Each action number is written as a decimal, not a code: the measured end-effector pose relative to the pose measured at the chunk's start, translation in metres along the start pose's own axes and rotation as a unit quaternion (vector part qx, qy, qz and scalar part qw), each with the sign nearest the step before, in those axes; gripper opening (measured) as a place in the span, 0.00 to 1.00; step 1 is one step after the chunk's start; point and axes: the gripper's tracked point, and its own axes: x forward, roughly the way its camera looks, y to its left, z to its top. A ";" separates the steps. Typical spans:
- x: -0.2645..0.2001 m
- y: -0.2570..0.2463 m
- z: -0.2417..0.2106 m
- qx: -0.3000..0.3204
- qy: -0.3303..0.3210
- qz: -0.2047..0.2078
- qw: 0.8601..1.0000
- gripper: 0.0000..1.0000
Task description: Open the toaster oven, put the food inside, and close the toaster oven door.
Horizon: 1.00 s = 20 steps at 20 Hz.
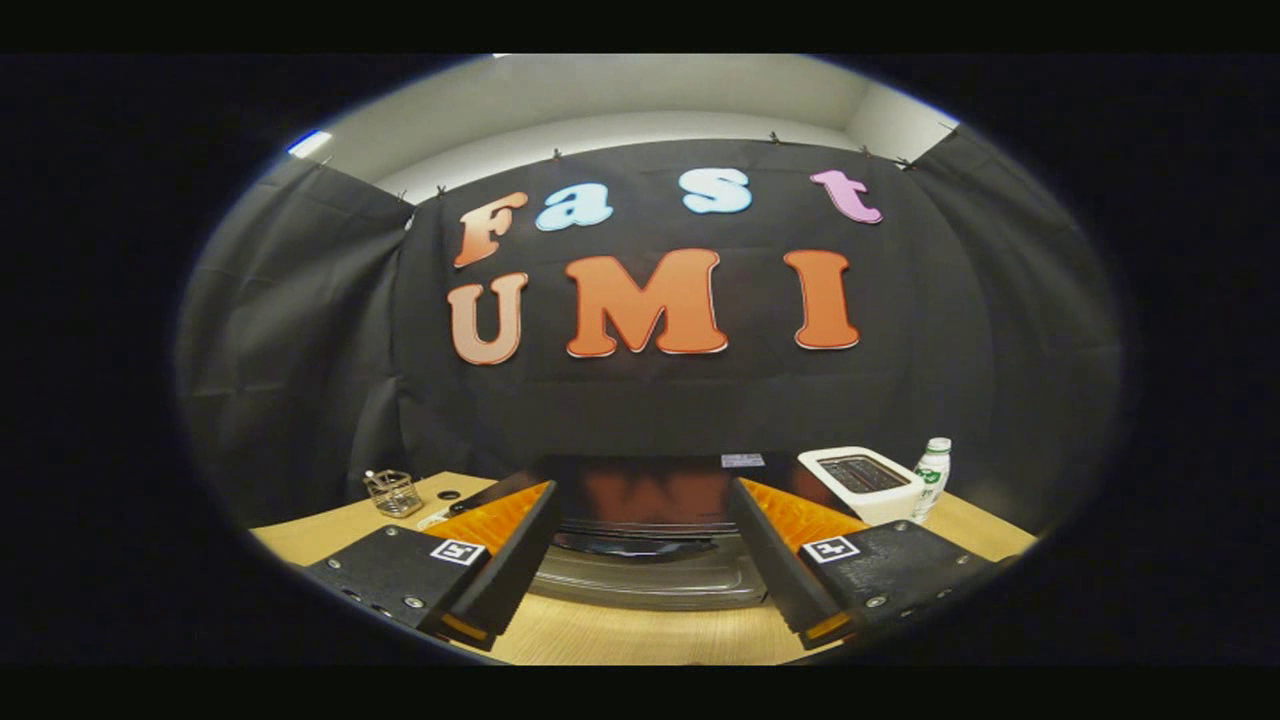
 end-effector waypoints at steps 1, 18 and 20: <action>0.004 0.001 -0.006 -0.007 0.005 -0.002 1.000 0.99; 0.001 0.028 -0.053 -0.002 0.019 0.039 0.999 0.94; -0.012 0.028 -0.055 -0.003 0.021 0.047 0.999 0.88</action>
